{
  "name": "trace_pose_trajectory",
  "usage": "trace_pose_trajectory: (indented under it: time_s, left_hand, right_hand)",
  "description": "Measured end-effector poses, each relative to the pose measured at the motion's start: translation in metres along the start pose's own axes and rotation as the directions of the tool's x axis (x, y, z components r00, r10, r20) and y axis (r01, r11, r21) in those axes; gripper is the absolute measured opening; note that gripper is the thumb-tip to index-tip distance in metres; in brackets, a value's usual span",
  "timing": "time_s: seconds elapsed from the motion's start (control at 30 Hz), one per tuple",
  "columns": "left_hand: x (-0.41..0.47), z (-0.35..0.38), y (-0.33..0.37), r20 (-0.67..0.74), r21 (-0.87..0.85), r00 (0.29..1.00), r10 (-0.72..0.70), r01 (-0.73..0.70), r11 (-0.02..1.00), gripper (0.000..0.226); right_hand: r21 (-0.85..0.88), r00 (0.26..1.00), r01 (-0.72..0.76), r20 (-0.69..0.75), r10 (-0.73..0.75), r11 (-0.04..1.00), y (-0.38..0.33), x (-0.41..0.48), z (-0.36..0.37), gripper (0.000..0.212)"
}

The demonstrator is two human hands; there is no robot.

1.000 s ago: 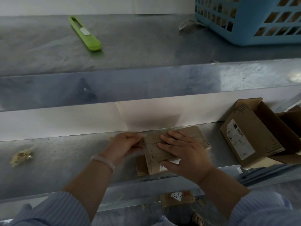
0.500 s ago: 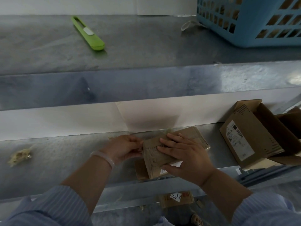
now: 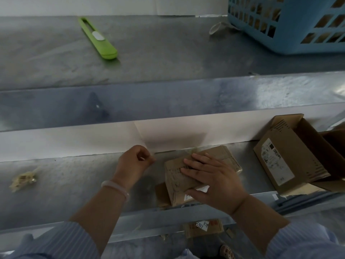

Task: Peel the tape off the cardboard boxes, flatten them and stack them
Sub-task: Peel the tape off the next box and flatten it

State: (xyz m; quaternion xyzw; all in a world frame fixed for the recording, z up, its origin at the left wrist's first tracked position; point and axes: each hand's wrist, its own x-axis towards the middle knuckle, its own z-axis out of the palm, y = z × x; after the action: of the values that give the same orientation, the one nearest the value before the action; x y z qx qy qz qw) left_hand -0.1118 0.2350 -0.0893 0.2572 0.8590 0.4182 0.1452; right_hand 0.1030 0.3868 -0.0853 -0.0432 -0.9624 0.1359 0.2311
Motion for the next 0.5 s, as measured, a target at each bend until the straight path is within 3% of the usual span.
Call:
trace_pose_trajectory:
  time_s: [0.13, 0.2, 0.33, 0.43, 0.5]
  left_hand:
    - [0.002, -0.009, -0.008, 0.013, 0.158, 1.000, -0.004, 0.001, 0.987, 0.011]
    - [0.004, -0.009, -0.004, 0.003, 0.190, 0.999, 0.038, -0.038, 0.981, 0.019]
    - [-0.006, 0.001, 0.031, -0.012, 0.115, 0.996, 0.091, -0.089, 0.989, 0.036]
    - [-0.030, 0.018, 0.050, 0.065, 0.293, 0.997, 0.035, -0.053, 0.955, 0.058]
    - [-0.041, 0.026, 0.053, 0.072, 0.328, 0.996, 0.057, -0.077, 0.941, 0.061]
  right_hand:
    - [-0.036, 0.999, -0.048, 0.017, 0.049, 0.998, -0.010, 0.010, 0.001, 0.061]
    - [-0.004, 0.996, -0.085, 0.012, 0.085, 0.996, -0.017, 0.016, 0.001, 0.064]
    - [0.209, 0.984, -0.142, -0.079, 0.162, 0.967, -0.022, 0.016, -0.003, 0.042]
    - [0.257, 0.967, -0.139, -0.171, 0.187, 0.956, -0.018, 0.014, -0.003, 0.035]
    - [0.224, 0.958, -0.152, -0.206, 0.199, 0.963, -0.017, 0.012, -0.002, 0.036]
